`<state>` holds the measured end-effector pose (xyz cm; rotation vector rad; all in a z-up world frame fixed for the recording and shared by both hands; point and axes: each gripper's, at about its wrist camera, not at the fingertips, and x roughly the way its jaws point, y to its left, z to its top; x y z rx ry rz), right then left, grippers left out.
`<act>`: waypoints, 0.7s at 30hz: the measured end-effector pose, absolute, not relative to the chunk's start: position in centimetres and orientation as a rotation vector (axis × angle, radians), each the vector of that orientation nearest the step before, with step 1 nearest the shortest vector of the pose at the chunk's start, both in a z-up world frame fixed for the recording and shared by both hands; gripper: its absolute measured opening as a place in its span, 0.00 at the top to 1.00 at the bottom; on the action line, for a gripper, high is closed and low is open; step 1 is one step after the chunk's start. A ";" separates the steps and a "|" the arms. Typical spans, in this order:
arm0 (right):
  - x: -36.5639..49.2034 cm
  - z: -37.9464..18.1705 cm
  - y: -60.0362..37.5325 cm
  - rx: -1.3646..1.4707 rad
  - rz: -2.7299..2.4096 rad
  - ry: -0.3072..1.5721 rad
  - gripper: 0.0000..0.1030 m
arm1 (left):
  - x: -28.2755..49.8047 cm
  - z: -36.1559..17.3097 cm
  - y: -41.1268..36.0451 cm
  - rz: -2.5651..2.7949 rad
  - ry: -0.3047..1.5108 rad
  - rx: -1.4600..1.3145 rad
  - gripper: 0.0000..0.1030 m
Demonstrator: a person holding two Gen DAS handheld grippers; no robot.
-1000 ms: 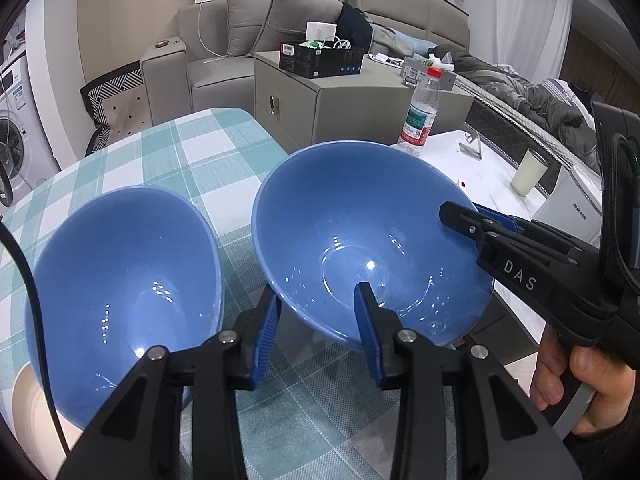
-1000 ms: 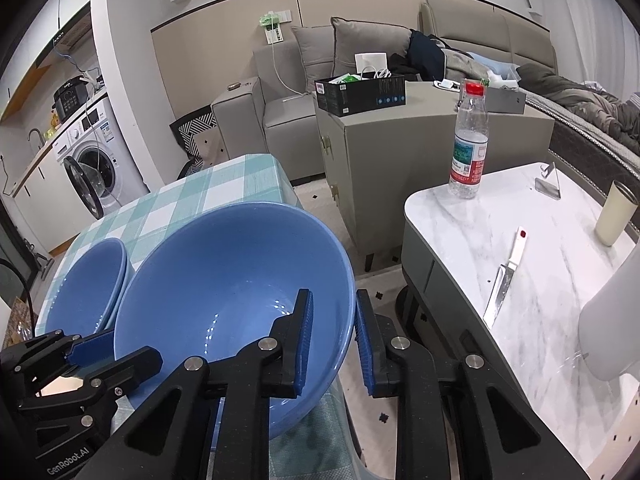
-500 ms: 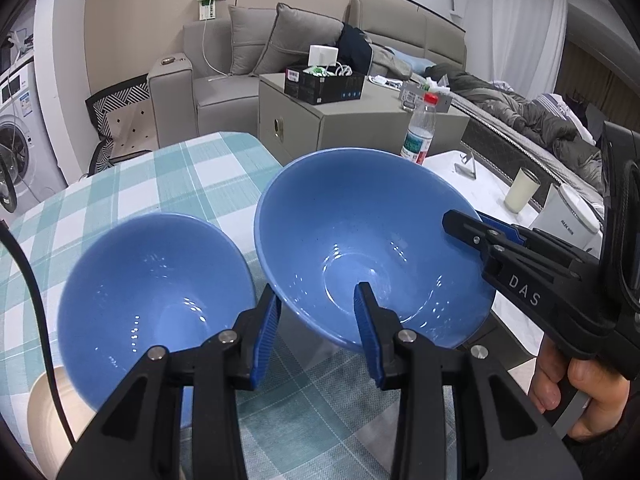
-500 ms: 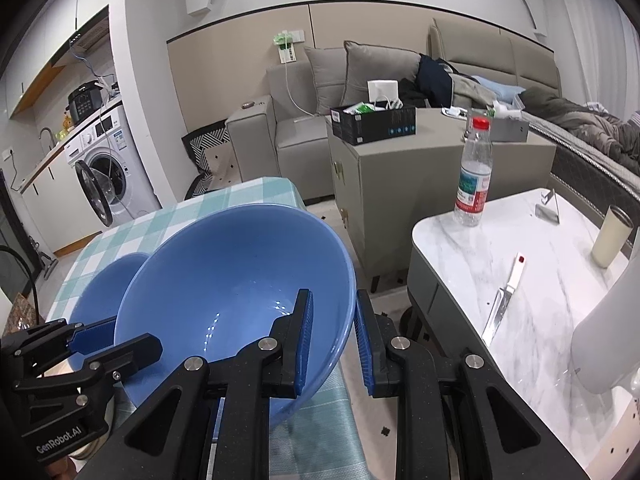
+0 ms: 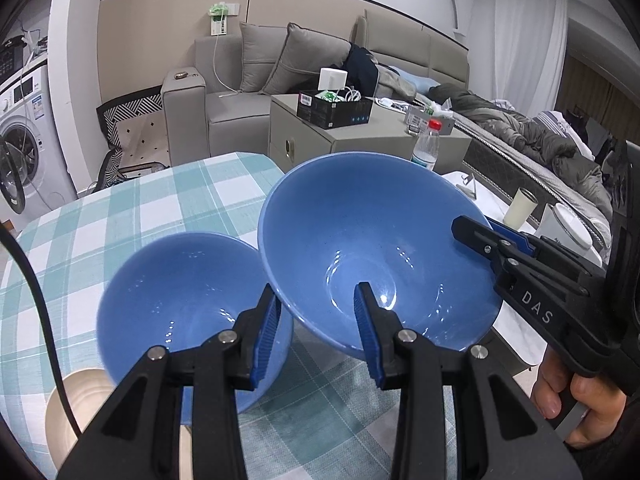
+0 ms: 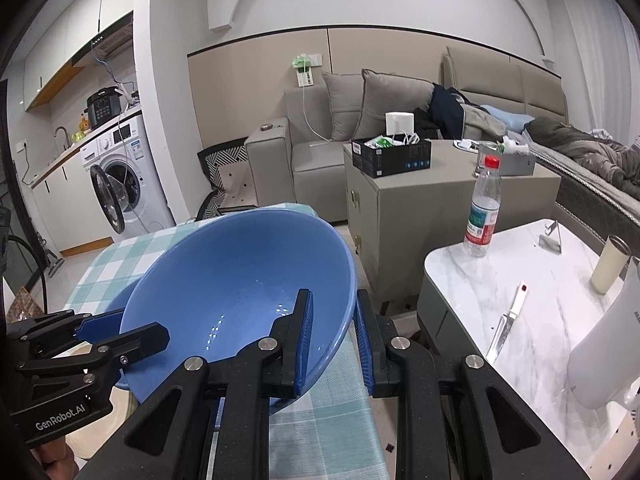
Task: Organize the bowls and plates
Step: 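Lift the held blue bowls with both tools and carry them over the other bowls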
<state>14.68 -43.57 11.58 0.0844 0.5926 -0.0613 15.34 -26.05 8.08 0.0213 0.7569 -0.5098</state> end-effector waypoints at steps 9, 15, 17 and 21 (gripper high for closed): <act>14.1 12.4 -41.4 0.085 -0.048 0.552 0.80 | 15.0 8.9 -24.1 -0.484 0.731 0.009 0.64; 14.2 12.5 -40.2 0.081 -0.025 0.545 0.79 | 14.8 9.3 -22.8 -0.461 0.720 0.001 0.65; 14.2 12.5 -39.8 0.077 -0.022 0.541 0.79 | 14.7 9.4 -22.5 -0.459 0.719 -0.003 0.65; 14.0 12.7 -39.2 0.079 -0.007 0.523 0.79 | 14.6 9.7 -21.9 -0.450 0.709 -0.006 0.65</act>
